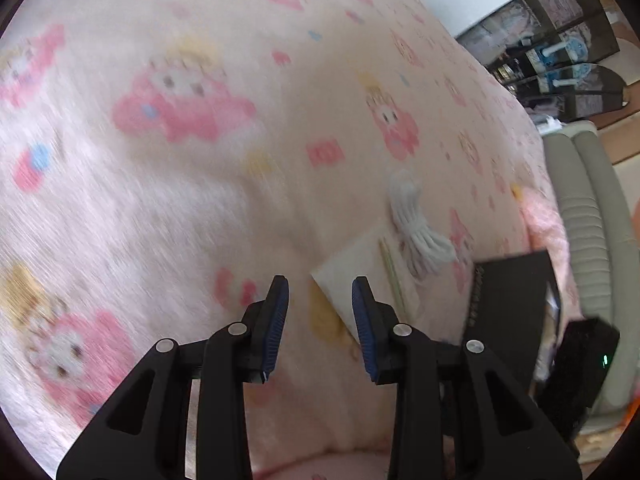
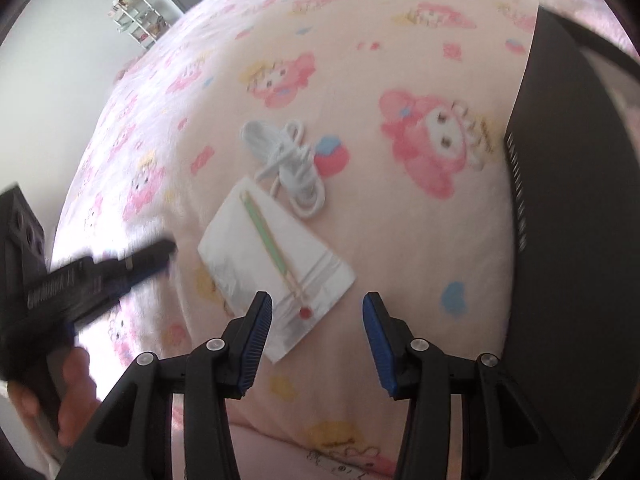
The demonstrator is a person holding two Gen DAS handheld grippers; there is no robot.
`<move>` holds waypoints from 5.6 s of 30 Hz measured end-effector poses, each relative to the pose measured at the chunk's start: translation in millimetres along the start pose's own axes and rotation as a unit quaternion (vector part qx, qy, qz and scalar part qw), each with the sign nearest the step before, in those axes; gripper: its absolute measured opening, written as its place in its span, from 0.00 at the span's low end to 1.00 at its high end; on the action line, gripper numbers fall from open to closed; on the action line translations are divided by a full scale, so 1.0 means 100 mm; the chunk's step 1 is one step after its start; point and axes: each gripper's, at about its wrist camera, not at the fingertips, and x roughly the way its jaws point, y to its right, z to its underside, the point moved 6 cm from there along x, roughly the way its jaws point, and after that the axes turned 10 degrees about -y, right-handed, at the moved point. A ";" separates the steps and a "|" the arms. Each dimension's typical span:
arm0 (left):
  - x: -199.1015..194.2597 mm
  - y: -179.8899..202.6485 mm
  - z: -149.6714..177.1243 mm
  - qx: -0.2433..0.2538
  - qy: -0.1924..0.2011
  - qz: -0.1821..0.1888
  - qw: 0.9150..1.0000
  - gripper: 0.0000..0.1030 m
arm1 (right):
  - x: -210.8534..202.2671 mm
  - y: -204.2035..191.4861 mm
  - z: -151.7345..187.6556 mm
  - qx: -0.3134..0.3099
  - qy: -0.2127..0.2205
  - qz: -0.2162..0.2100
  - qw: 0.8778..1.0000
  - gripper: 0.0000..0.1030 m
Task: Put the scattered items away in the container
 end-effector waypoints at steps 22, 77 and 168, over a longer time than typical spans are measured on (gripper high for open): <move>0.18 0.09 0.54 0.013 -0.064 -0.009 0.998 0.20 | 0.01 0.07 -0.03 -0.005 0.018 0.009 1.000 0.42; 0.01 2.96 2.07 0.239 -0.084 0.019 0.967 0.21 | -2.15 1.71 1.13 0.054 0.148 -0.010 0.987 0.39; -1.15 3.07 2.53 0.291 0.048 0.008 0.956 0.30 | -2.77 1.18 1.61 -0.006 0.231 0.128 0.964 0.42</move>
